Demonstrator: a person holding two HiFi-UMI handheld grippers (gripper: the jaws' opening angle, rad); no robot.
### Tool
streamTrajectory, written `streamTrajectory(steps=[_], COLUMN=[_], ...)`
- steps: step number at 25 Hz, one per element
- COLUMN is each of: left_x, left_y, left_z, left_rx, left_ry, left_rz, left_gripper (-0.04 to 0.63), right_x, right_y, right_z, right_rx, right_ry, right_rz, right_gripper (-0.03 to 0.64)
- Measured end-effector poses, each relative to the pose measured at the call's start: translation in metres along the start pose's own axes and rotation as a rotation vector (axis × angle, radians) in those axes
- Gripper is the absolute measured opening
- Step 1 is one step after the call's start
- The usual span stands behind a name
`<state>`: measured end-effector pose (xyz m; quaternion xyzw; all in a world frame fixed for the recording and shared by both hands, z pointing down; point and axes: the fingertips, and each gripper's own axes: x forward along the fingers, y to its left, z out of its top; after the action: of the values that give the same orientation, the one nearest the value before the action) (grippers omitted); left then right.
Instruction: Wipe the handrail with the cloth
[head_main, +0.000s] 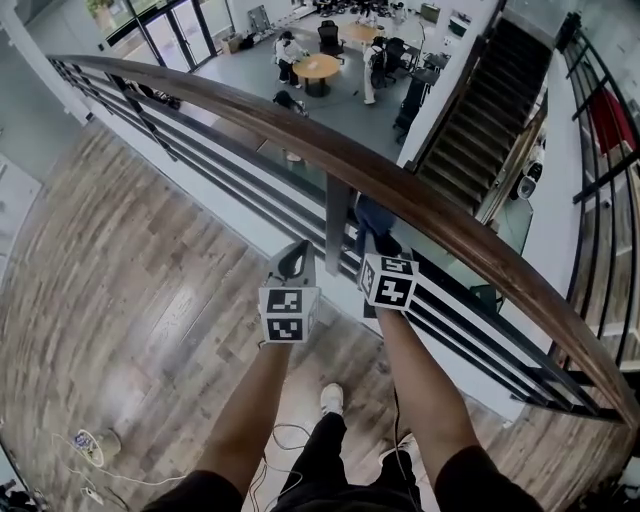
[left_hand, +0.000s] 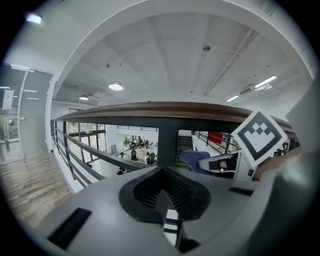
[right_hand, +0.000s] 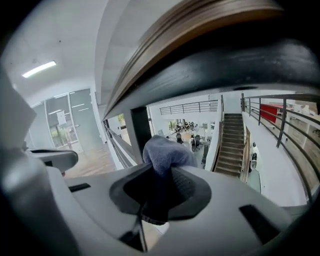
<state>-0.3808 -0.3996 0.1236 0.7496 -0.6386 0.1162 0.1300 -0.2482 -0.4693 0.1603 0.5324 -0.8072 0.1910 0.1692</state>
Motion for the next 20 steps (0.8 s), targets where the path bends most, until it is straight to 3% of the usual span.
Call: streamTrajectory(steps=[7, 16, 20], left_x=[0.013, 0.027, 0.032], left_y=[0.021, -0.002, -0.028], left_z=[-0.018, -0.023, -0.024], left_rx=[0.02, 0.029, 0.04], left_ry=[0.032, 0.042, 0.044], left_rz=[-0.003, -0.031, -0.051], left_gripper=[0.002, 0.002, 0.002], right_x=[0.051, 0.05, 0.032], right_y=[0.009, -0.011, -0.042], right_z=[-0.011, -0.016, -0.02], right_rx=[-0.03, 0.028, 0.058], right_ry=[0.094, 0.061, 0.053], right_rz=[-0.077, -0.099, -0.117], right_gripper=[0.077, 0.075, 0.075])
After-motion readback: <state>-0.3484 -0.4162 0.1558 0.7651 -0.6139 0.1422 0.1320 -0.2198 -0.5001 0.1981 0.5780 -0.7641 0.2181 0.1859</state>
